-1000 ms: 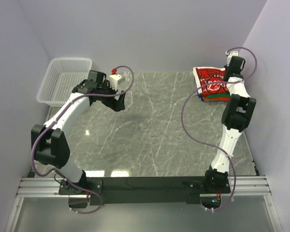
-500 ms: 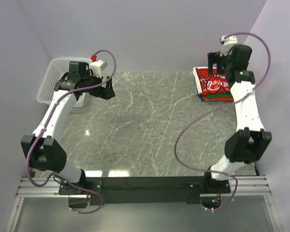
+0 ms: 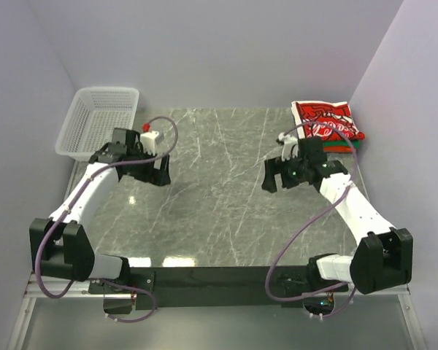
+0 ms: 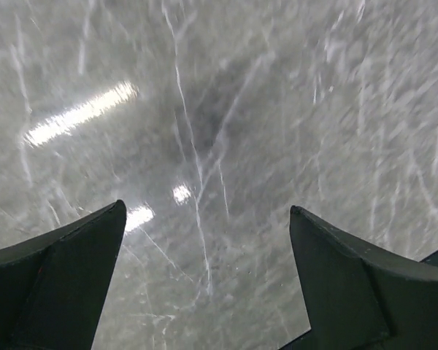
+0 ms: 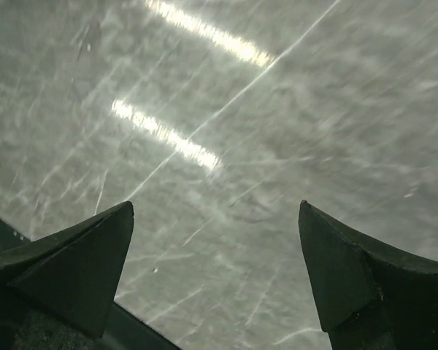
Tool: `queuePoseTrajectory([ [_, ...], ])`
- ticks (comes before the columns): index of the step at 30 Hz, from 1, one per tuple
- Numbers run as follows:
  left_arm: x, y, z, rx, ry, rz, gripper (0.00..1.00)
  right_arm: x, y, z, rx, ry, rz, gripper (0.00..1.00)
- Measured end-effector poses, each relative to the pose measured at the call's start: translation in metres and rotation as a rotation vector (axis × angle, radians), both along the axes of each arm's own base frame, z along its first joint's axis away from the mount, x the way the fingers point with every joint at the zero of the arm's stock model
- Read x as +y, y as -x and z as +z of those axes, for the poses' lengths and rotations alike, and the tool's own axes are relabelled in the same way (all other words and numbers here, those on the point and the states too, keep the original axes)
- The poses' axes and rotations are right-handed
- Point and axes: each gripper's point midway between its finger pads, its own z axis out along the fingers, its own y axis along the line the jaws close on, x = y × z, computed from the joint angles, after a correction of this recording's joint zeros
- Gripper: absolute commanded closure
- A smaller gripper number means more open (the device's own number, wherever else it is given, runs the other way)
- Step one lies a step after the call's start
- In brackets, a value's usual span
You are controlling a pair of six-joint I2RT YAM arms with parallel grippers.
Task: Fold and stack the t-shirts
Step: Neatly place the folded tshirt to the corner
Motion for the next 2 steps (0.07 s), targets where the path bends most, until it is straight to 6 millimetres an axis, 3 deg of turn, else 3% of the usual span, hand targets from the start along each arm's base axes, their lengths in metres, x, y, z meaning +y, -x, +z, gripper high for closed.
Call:
queuePoseTrajectory([
  [2,0.0,0.0114,-0.011,0.011,-0.016,-0.008,0.0,0.0066,0.0138,-0.0144,0.042,-0.003,0.018,0.0],
])
